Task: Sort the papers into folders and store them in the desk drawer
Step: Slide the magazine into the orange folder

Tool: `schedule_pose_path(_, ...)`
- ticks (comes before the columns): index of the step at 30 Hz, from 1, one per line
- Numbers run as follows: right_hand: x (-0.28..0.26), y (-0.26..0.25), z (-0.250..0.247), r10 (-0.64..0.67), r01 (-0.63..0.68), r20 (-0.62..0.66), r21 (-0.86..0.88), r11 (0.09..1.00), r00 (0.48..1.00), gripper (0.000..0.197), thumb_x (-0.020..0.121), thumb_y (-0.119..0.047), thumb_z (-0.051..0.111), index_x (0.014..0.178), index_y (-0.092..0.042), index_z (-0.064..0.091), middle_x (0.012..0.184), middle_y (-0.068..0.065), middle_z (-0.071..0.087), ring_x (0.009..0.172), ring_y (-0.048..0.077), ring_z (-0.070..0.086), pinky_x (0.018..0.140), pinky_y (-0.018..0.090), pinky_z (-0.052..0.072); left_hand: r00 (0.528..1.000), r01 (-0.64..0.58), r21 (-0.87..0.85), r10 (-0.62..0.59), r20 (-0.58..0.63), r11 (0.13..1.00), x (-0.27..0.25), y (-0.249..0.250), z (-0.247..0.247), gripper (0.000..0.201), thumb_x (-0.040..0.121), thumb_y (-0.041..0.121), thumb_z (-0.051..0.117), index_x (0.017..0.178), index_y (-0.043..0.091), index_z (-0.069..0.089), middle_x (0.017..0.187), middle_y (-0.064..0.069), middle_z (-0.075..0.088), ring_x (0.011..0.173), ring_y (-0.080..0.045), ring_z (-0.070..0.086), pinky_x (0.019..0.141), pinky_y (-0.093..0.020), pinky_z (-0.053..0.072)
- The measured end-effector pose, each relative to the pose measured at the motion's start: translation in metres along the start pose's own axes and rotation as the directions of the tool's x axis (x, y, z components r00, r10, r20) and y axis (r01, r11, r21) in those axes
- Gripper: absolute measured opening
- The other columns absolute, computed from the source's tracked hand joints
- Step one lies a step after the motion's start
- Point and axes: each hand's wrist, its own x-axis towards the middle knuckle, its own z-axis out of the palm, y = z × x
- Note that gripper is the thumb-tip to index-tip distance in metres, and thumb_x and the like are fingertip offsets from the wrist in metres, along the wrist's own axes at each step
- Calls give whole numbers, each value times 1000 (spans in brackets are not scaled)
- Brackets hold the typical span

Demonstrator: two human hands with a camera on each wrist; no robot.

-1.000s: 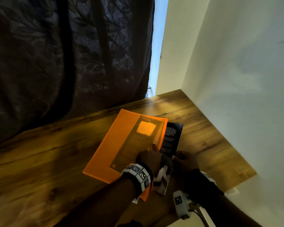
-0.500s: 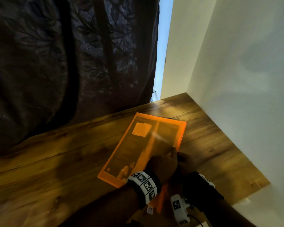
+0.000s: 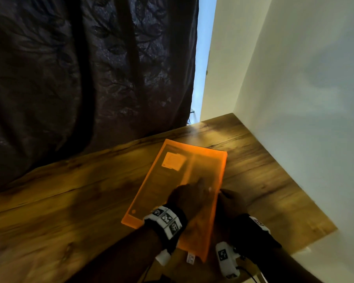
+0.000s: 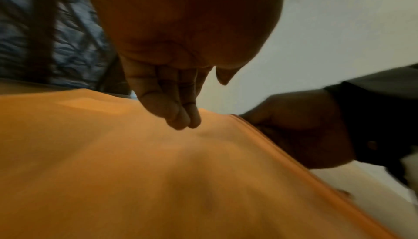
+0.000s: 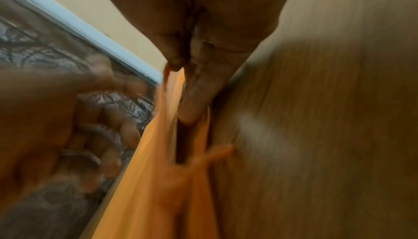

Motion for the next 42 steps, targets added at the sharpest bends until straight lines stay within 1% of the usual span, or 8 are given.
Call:
schedule_pose_path(4, -2, -1, -12, 40, -32, -68, 103, 994, 997, 22, 91, -28, 63, 107, -14, 65, 87, 7, 70, 69, 25, 69, 65, 45, 61, 991, 130, 141, -132, 9, 982, -1, -48, 0, 38, 96, 42, 47, 127, 21, 50, 133, -8, 48, 119, -33, 52, 96, -46, 47)
schedule_pose_path(7, 4, 2, -21, -104, 91, -59, -186, 978, 993, 49, 81, -26, 72, 127, -25, 58, 115, 7, 63, 91, 23, 66, 81, 42, 57, 978, 175, 185, -193, 82, 967, -18, -60, 9, 66, 86, 58, 57, 138, 21, 40, 143, -9, 36, 128, -34, 41, 99, -51, 43)
schedule_pose_path(11, 11, 2, -26, -384, 405, 152, -513, 757, 911, 43, 77, -25, 70, 120, -26, 67, 146, 7, 45, 130, 30, 47, 106, 41, 43, 968, 150, 211, -187, 167, 966, -28, -54, 27, 116, 70, 75, 64, 153, 14, 11, 161, -15, 4, 145, -40, 14, 110, -60, 28)
schedule_pose_path(18, -14, 10, -41, -235, 374, 295, -797, 474, 926, 63, 70, -68, 49, 128, -45, 56, 142, -4, 49, 135, 22, 42, 109, 39, 32, 963, 11, 265, -81, 257, 964, 2, -47, 13, 120, 72, 75, 62, 156, 19, -2, 163, -3, -20, 150, -32, -13, 114, -67, 12)
schedule_pose_path(24, -17, 22, -74, -389, 382, 175, -739, 555, 904, 57, 65, -60, 35, 96, -34, 75, 113, -1, 70, 101, 27, 67, 87, 39, 51, 943, 169, 180, -212, 255, 969, -2, -35, 19, 124, 71, 70, 68, 154, 30, -15, 161, -13, -20, 147, -45, -11, 117, -63, 12)
schedule_pose_path(26, -7, 24, -90, -374, 382, 189, -741, 553, 908, 70, 67, -59, 35, 120, -26, 67, 134, 15, 58, 117, 36, 60, 90, 47, 51, 943, 217, 156, -249, 221, 964, -9, -33, 26, 129, 70, 72, 68, 154, 19, -14, 162, -17, -16, 148, -43, -9, 118, -59, 11)
schedule_pose_path(30, 2, 42, -104, -71, 244, 239, -853, 461, 968, 71, 90, -55, 42, 153, -33, 17, 162, 11, 10, 150, 31, 4, 118, 48, 13, 936, 274, 128, -295, 194, 953, -23, -25, 42, 132, 68, 73, 68, 154, 14, -13, 162, -17, -14, 148, -42, -9, 117, -61, 15)
schedule_pose_path(42, -36, 88, -128, -113, 141, 102, -891, 432, 988, 59, 92, -60, 32, 148, -46, 17, 160, -1, 20, 148, 24, 18, 112, 47, 32, 959, 211, 46, -216, 184, 976, -44, 2, 66, 128, 71, 70, 68, 154, 20, -15, 161, -9, -22, 149, -34, -18, 118, -59, 0)
